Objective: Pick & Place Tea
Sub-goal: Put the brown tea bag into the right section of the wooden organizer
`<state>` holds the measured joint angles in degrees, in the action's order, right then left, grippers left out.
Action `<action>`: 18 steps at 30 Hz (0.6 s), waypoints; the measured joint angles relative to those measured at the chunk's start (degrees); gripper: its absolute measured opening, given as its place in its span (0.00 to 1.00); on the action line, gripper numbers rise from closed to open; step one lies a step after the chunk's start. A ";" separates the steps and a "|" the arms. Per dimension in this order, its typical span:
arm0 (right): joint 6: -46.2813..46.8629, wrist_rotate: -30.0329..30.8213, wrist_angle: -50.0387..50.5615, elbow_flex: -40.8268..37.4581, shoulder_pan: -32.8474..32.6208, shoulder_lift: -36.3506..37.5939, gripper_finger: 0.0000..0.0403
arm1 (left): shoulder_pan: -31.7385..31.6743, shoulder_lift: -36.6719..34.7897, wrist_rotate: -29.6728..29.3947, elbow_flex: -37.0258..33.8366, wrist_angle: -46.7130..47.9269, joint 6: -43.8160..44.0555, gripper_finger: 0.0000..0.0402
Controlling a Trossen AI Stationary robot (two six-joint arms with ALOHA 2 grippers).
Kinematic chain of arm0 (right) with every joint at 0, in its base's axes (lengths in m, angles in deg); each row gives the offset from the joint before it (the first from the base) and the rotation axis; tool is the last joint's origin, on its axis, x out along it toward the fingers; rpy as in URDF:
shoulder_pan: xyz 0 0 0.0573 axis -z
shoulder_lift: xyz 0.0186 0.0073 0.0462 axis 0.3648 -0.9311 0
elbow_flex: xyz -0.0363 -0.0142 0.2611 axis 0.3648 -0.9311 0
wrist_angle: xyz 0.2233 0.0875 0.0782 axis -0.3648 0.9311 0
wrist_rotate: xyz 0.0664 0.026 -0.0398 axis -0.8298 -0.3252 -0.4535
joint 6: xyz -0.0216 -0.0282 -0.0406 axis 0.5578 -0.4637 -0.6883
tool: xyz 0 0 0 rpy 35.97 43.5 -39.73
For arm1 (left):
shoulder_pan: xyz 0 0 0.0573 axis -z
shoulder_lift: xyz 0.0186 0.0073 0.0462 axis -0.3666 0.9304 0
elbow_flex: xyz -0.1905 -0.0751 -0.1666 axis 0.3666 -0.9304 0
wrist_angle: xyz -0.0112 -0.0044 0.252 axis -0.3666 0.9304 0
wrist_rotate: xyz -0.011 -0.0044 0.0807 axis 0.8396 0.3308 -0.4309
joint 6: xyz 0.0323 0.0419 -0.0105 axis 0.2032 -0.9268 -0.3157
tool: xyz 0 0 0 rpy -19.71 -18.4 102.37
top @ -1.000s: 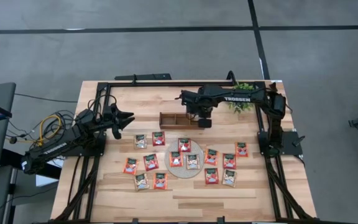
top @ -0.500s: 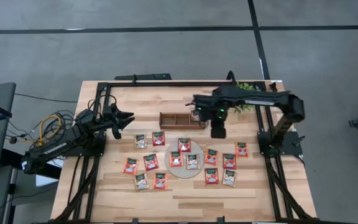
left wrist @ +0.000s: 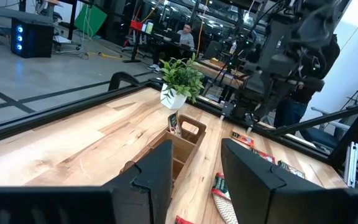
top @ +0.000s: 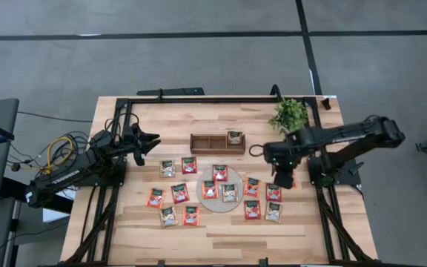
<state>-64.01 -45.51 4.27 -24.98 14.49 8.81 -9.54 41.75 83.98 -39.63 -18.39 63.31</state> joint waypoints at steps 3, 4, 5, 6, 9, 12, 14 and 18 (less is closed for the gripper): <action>2.22 0.01 -1.02 -4.13 -0.86 1.56 0.19 | 0.00 0.02 -0.01 0.00 0.00 0.04 0.32; 2.47 0.01 -1.23 -5.26 -1.01 1.92 0.19 | 0.00 0.01 0.00 0.00 0.00 0.04 0.32; 2.63 0.04 -1.38 -6.27 -0.99 2.16 0.19 | -0.01 0.01 0.00 0.00 0.00 0.04 0.32; 2.63 0.04 -1.82 -7.32 -0.94 2.42 0.19 | 0.00 0.02 0.00 0.00 0.00 0.04 0.32; 1.97 0.36 -2.99 -9.90 -0.27 2.77 0.19 | -0.01 0.02 0.00 0.00 0.00 0.06 0.32; 1.77 0.47 -4.11 -12.18 1.03 2.74 0.19 | 0.00 0.02 0.00 0.00 0.00 0.08 0.32; 1.75 0.44 -4.93 -13.59 1.82 2.65 0.19 | 0.00 0.02 0.00 0.00 0.00 0.10 0.32; 1.75 0.29 -6.39 -15.32 2.57 2.57 0.19 | -0.01 0.02 0.00 0.00 0.00 0.26 0.32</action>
<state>-62.26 -45.22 -2.12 -40.30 17.06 11.38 -9.55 41.76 83.98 -39.63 -18.39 63.58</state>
